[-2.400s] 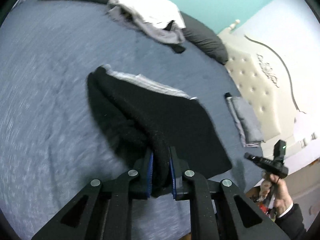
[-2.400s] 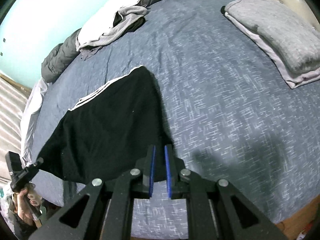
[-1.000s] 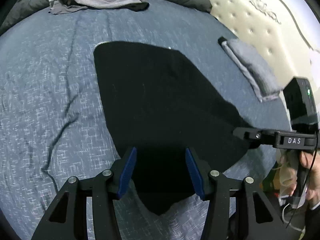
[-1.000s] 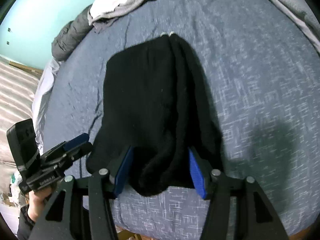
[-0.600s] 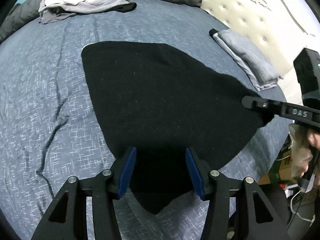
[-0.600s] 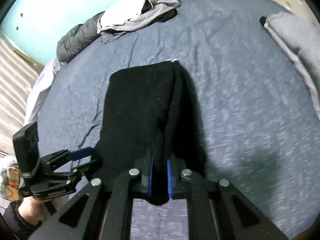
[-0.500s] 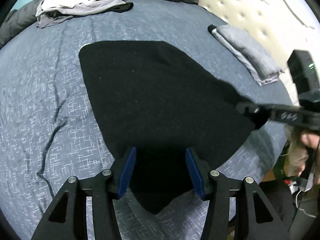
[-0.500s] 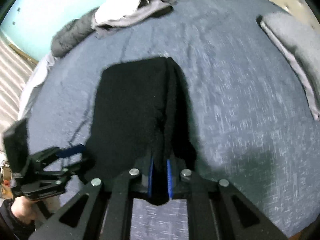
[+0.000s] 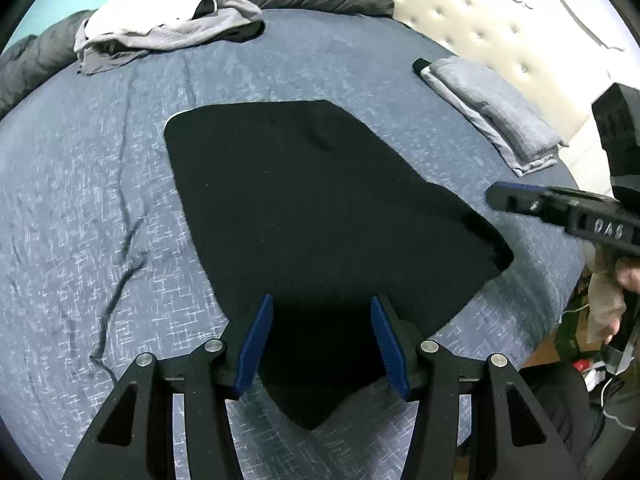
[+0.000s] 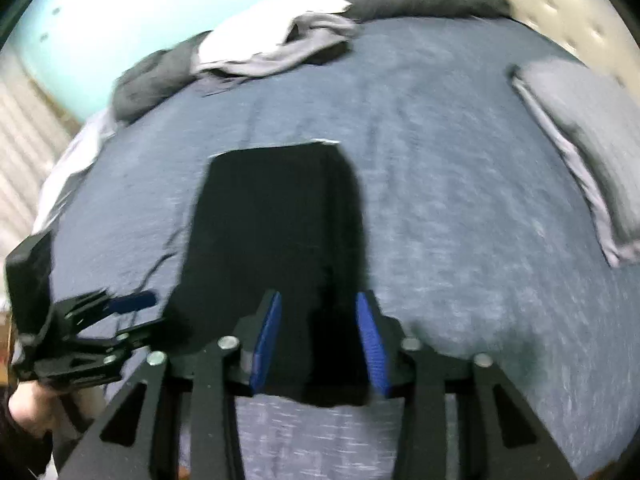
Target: Fold clothes
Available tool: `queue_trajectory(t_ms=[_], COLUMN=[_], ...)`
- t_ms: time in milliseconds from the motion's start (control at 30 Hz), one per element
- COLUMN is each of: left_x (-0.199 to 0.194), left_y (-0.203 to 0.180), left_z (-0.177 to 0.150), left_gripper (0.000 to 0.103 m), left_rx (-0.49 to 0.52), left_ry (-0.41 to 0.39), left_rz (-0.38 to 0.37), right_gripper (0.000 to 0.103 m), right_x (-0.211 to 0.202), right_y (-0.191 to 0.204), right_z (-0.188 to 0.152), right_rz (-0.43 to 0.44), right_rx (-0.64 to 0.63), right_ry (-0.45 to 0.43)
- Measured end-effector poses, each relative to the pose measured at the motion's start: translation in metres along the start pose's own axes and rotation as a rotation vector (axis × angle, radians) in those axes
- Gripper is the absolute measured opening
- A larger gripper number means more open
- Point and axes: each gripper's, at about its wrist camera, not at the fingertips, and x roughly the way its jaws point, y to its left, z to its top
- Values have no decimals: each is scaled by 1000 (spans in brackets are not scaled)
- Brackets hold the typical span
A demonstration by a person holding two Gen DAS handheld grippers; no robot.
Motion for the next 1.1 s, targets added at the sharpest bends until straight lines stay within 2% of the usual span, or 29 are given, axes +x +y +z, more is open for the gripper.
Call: queue_trajectory(t_ms=[133, 267, 333, 500, 600, 700, 833, 1000, 1100], left_x=[11, 20, 22, 26, 20, 10, 16, 21, 22], left_y=[-3, -2, -1, -5, -2, 3, 9, 12, 14], left_z=[-4, -11, -12, -14, -13, -12, -12, -12, -12], left_gripper=[55, 55, 55, 55, 54, 54, 54, 54, 54], left_rx=[6, 2, 3, 13, -1, -11, -28, -28, -30], left_ry=[32, 40, 35, 34, 27, 3, 17, 23, 24], left_rz=[1, -14, -17, -6, -20, -31, -38, -53, -68], right_gripper=[10, 1, 0, 0, 0, 0, 0, 0, 0], right_x=[23, 58, 70, 82, 73, 52, 37, 56, 73], right_y=[18, 9, -1, -6, -2, -5, 1, 3, -5], right_z=[-7, -18, -23, -25, -21, -11, 8, 26, 19], right_rz=[0, -73, -82, -90, -79, -35, -12, -38, -56], right_rx=[-66, -26, 2, 29, 34, 72, 49, 1, 6], right_ry=[69, 175, 194, 209, 212, 144, 77, 112, 146])
